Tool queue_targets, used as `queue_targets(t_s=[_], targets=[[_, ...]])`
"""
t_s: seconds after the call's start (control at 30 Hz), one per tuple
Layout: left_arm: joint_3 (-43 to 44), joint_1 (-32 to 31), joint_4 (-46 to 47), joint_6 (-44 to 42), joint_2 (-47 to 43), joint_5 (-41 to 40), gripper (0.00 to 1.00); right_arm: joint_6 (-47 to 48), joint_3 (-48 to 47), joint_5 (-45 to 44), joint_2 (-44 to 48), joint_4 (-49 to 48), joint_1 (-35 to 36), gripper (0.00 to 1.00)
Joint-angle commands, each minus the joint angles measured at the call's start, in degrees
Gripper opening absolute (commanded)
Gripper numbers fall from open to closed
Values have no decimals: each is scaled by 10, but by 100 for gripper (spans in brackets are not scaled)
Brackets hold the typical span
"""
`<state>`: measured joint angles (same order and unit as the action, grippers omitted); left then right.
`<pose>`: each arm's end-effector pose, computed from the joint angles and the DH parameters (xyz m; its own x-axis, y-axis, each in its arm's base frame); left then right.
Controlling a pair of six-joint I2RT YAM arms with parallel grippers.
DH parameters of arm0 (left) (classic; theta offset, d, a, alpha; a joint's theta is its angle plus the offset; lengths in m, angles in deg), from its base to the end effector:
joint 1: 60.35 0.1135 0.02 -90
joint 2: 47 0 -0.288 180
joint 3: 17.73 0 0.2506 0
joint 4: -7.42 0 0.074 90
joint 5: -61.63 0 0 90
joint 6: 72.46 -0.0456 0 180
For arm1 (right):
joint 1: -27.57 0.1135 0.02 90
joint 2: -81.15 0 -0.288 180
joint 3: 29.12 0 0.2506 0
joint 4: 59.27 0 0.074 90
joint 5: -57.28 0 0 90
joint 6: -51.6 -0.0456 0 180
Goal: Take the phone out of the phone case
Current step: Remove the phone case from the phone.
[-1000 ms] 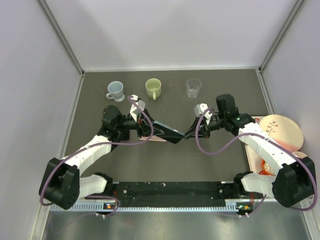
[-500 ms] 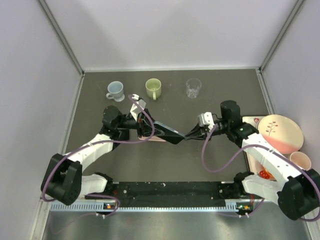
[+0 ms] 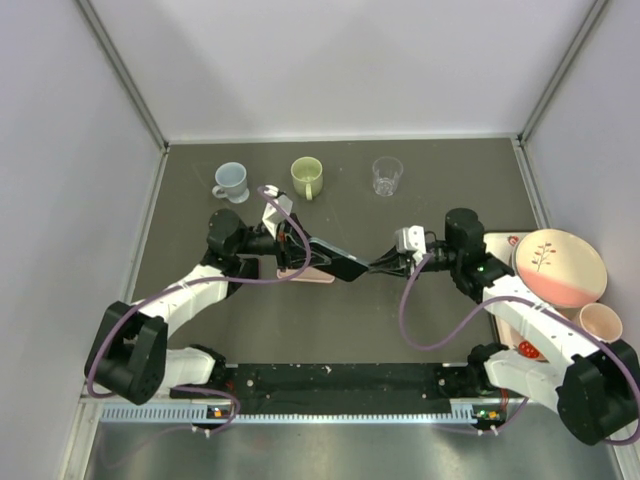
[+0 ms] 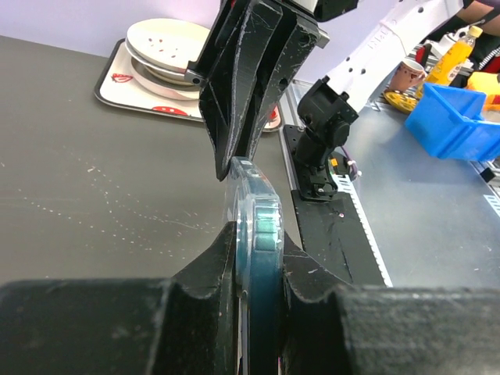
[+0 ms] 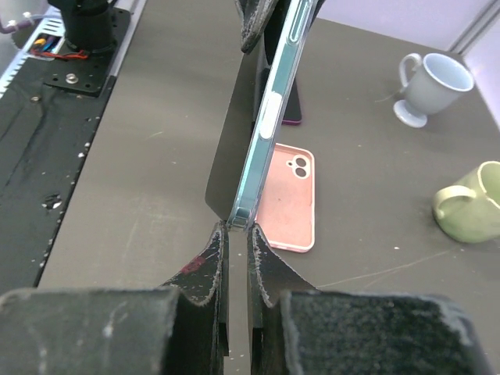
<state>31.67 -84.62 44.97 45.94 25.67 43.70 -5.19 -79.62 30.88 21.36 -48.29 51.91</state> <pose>0.2098 -0.1422 0.3111 -0.2622 -0.0424 -0.9641 0.9576 -0.1347 -0.2545 0.1753 0.1241 0.2893 0.2556 -0.1517 -0.9548 -0.9667 -0.0290 -0.2542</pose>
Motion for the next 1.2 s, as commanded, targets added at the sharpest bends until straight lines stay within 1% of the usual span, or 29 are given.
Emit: queue_targets(t_s=[0.0, 0.03, 0.1, 0.23, 0.33, 0.4, 0.43, 0.5, 0.53, 0.57, 0.6, 0.63, 0.67, 0.7, 0.73, 0.8, 0.83, 0.87, 0.9, 0.93, 0.97, 1.0, 1.07, 1.13, 1.17], targets=[[31, -58, 36, 61, -9, 118, 0, 23, 14, -160, 0, -185, 1, 0], [32, -58, 34, 61, -9, 119, 0, 24, 22, -160, 0, -200, 2, 0], [32, -60, 30, 57, -9, 120, 0, 31, 23, -151, 1, -197, 1, 0], [33, -63, 20, 50, -4, 123, 0, 64, 23, -87, 2, -169, 1, 0], [36, -68, 0, 37, -5, 131, 0, 73, 4, -46, -2, -121, 1, 0], [40, -73, -20, 11, -5, 139, 0, 81, -6, -23, -3, -79, 1, 0], [42, -75, -55, -3, -7, 142, 0, 84, -15, -2, -5, -66, 2, 0], [52, -81, -107, -60, -9, 153, 0, 97, -24, 14, -7, -28, 2, 0], [58, -82, -168, -85, -11, 156, 0, 103, -30, 23, -8, -17, 1, 0], [72, -87, -212, -143, -12, 160, 0, 105, -31, 27, -9, -13, 2, 0], [79, -89, -253, -176, -14, 163, 0, 105, -31, 29, -9, -10, 1, 0], [89, -91, -349, -212, -15, 163, 0, 102, -32, 34, -9, -11, 1, 0], [112, -92, -396, -289, -15, 165, 0, 92, -32, 38, -9, -13, 1, 0], [119, -93, -421, -311, -11, 169, 0, 86, -32, 41, -8, -17, 1, 0], [121, -94, -426, -314, -11, 170, 0, 80, -30, 47, -8, -29, 2, 0], [122, -94, -426, -315, -10, 170, 0, 28, -24, 50, -8, -66, 2, 0], [121, -95, -425, -316, -10, 167, 0, 2, -15, 48, -9, -121, 1, 0], [120, -95, -426, -317, -10, 166, 0, -48, -11, 48, -9, -147, 1, 0], [120, -95, -426, -317, -10, 166, 0, -68, -7, 50, -10, -167, 1, 0], [120, -95, -426, -317, -10, 166, 0, -87, 0, 52, -12, -210, 1, 0], [120, -96, -426, -317, -10, 167, 0, -120, 3, 54, -13, -226, 2, 0], [120, -96, -425, -317, -9, 168, 0, -134, 4, 61, -16, -241, 1, 0], [120, -97, -426, -317, -9, 166, 0, -140, 3, 70, -19, -244, 1, 0], [119, -97, -426, -317, -9, 167, 0, -124, -3, 68, -18, -223, 2, 0], [119, -97, -426, -319, -8, 164, 0, -99, -10, 56, -18, -170, 2, 0]])
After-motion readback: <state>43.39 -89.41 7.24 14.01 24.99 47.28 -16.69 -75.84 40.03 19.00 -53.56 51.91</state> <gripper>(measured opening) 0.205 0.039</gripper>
